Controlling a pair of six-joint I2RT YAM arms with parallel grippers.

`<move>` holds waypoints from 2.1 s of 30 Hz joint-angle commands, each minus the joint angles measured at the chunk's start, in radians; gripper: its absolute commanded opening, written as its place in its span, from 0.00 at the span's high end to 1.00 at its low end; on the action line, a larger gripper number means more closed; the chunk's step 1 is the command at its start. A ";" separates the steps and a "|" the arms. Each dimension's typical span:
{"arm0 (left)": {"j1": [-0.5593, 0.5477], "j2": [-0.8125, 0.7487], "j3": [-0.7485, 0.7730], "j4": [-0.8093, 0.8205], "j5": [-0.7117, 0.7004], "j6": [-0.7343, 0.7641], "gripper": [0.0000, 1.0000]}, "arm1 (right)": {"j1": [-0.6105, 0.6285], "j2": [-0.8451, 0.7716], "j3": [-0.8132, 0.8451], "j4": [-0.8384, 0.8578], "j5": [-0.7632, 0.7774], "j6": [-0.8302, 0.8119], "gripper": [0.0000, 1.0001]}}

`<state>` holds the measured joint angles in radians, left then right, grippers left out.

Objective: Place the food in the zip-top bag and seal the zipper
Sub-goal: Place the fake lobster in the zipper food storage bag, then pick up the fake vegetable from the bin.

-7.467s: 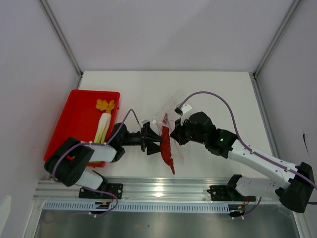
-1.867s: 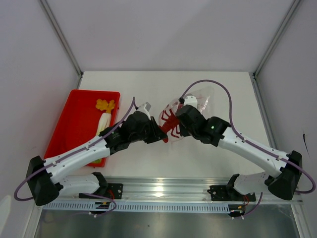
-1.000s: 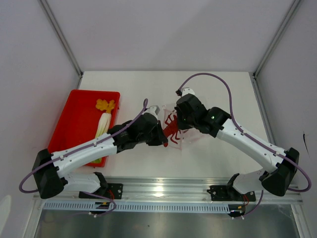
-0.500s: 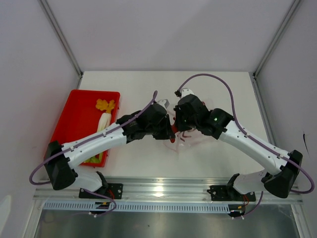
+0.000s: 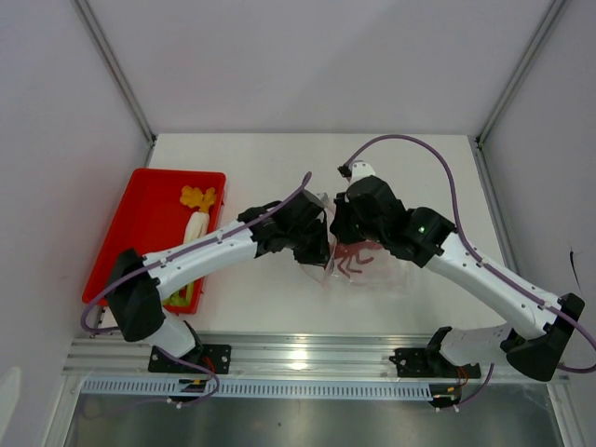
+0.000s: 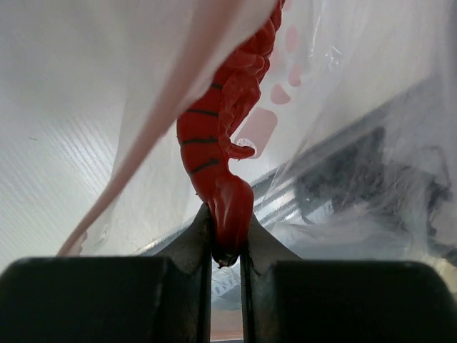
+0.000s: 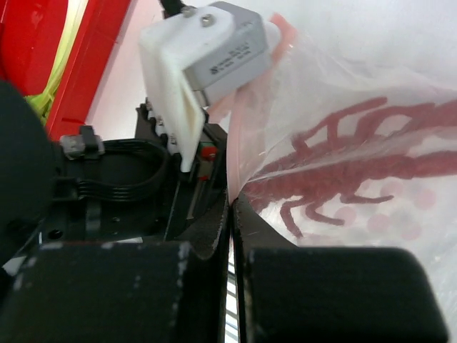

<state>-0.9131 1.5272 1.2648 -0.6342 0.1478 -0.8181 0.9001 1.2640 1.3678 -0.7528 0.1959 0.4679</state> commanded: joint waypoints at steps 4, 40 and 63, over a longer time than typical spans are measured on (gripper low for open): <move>0.022 0.004 0.064 0.030 0.078 0.031 0.90 | -0.003 -0.029 0.011 0.046 0.014 -0.012 1.00; 0.040 -0.548 -0.225 0.053 -0.235 0.126 0.10 | -0.078 -0.035 -0.084 -0.011 0.065 -0.066 1.00; 0.979 -0.494 -0.327 -0.156 -0.080 0.171 0.01 | -0.135 -0.054 -0.099 0.009 -0.039 -0.170 1.00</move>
<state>0.0319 0.9985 0.9524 -0.7891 0.0593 -0.6415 0.7734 1.2392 1.2476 -0.7654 0.1963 0.3229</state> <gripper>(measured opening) 0.952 0.006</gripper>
